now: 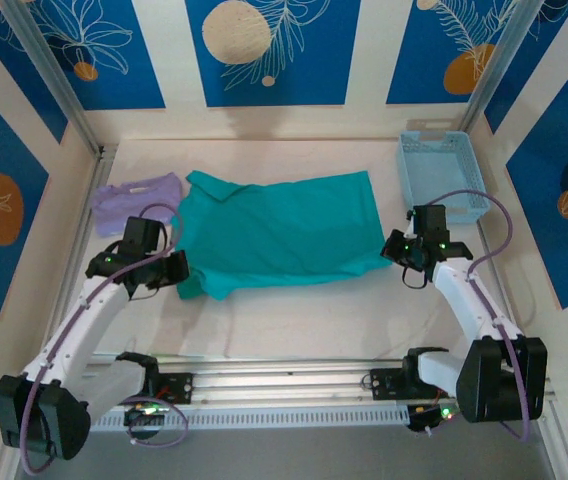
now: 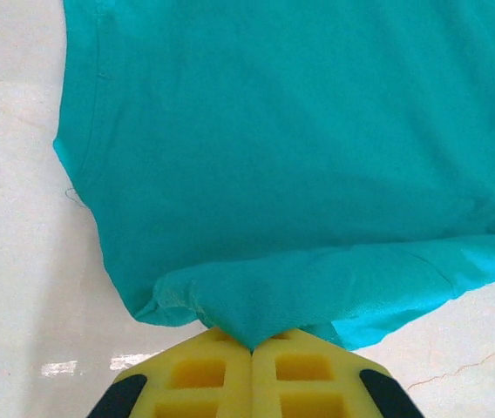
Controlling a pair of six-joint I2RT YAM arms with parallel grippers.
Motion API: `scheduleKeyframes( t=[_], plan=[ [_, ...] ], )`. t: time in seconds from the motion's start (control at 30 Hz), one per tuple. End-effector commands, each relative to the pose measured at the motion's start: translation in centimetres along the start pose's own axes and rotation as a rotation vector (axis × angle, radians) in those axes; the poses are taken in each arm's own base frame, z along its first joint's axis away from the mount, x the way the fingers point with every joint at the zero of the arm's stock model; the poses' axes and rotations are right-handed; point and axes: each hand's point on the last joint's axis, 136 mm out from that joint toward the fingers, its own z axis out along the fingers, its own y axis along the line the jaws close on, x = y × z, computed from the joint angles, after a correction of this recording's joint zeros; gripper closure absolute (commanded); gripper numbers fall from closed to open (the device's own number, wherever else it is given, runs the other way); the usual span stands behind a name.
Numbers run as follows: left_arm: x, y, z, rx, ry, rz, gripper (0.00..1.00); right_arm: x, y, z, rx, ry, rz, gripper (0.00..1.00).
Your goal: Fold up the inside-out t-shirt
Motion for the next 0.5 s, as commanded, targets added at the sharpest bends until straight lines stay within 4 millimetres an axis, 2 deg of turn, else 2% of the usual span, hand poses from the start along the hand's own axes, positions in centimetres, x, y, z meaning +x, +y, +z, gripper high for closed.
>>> scheduleKeyframes(
  t=[0.0, 0.2, 0.3, 0.47],
  plan=[
    [-1.8, -0.4, -0.9, 0.021, -0.054, 0.014, 1.0, -1.4, 1.0, -0.2, -0.032, -0.02, -0.01, 1.0],
    [-3.9, -0.5, -0.8, 0.016, -0.106, -0.006, 1.0, -2.2, 1.2, 0.6, -0.033, -0.018, -0.008, 1.0],
    [-4.6, -0.2, 0.2, 0.0, -0.096, -0.01, 1.0, -2.9, 1.5, 1.1, -0.038, -0.019, -0.007, 1.0],
    [-7.4, 0.5, 2.2, -0.057, -0.133, -0.029, 1.0, -4.3, 1.7, 3.1, -0.024, -0.022, 0.011, 1.0]
  ],
)
